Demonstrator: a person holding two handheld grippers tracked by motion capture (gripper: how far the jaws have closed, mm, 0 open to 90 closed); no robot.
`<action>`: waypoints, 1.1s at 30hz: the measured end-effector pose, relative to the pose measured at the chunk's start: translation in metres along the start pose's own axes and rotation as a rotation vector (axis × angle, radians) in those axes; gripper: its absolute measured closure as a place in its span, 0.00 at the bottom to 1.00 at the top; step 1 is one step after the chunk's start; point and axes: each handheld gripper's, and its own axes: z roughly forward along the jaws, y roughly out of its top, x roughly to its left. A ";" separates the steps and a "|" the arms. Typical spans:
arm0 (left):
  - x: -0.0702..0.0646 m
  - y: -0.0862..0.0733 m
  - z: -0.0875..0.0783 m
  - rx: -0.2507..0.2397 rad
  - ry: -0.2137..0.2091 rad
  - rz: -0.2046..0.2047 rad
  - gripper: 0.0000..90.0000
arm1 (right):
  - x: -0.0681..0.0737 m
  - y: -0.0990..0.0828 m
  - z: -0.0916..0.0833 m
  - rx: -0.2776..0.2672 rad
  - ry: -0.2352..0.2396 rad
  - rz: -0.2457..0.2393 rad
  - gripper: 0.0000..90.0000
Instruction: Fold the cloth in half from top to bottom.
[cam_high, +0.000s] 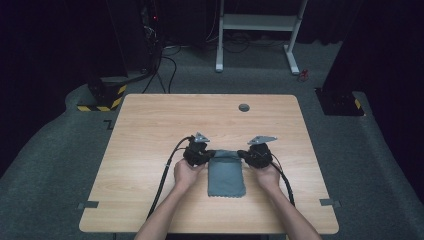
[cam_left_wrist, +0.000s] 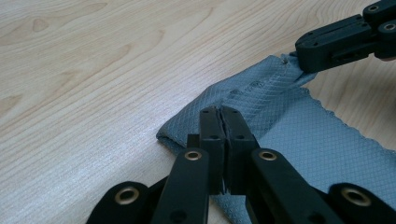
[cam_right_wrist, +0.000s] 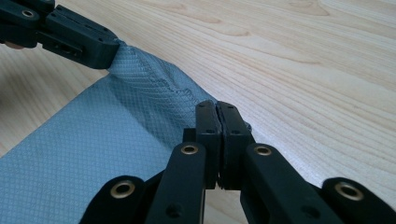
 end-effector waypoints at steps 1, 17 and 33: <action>0.000 -0.001 -0.001 -0.008 0.000 0.001 0.98 | 0.001 -0.001 -0.001 0.001 0.003 -0.001 0.99; -0.005 -0.018 -0.007 -0.040 -0.013 -0.013 0.98 | 0.011 -0.009 -0.008 -0.006 0.028 -0.029 0.99; -0.013 -0.028 -0.012 -0.054 -0.025 -0.003 0.98 | 0.016 -0.019 -0.016 -0.022 0.058 -0.037 0.99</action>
